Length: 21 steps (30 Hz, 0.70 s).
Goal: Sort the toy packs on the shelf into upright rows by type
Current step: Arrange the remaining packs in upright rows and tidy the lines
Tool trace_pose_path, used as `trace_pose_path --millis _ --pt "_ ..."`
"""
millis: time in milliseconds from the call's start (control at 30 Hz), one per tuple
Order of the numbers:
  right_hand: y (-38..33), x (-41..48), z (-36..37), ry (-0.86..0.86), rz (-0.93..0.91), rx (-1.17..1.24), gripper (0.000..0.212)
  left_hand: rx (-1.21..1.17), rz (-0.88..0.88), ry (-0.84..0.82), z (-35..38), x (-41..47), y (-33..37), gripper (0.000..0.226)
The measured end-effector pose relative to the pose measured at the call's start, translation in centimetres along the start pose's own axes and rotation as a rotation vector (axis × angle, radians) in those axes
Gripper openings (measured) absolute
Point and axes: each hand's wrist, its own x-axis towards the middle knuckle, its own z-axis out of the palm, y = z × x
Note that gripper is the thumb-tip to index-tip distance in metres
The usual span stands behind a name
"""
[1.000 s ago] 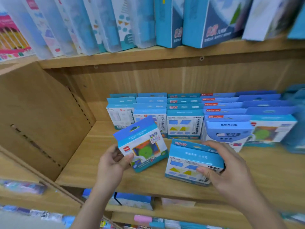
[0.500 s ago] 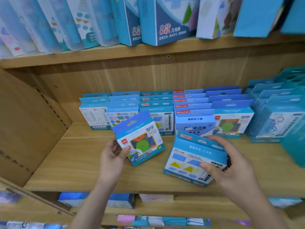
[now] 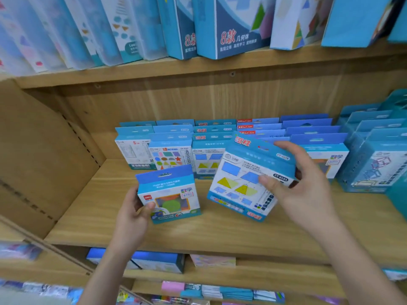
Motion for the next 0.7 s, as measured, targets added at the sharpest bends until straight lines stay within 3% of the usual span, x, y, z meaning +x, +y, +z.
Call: trace_pose_path --millis 267,367,433,533,700 --pt "-2.6 6.9 6.5 -0.305 -0.235 -0.455 0.058 0.081 -0.032 0.024 -2.9 0.2 -1.6 0.039" --pt "-0.6 7.9 7.7 -0.366 -0.292 -0.863 0.061 0.095 -0.021 0.010 -3.2 0.3 -1.9 0.034" --pt "0.5 8.0 7.7 -0.301 -0.337 -1.084 0.060 0.123 -0.006 0.002 -3.3 0.2 -1.7 0.034" --pt "0.8 8.0 7.8 -0.199 -0.393 -1.202 0.059 0.141 0.014 0.010 -3.1 0.2 -1.4 0.033" --pt "0.5 8.6 7.9 -0.315 -0.354 -1.253 0.061 0.134 0.010 -0.019 -3.1 0.2 -1.2 0.037"
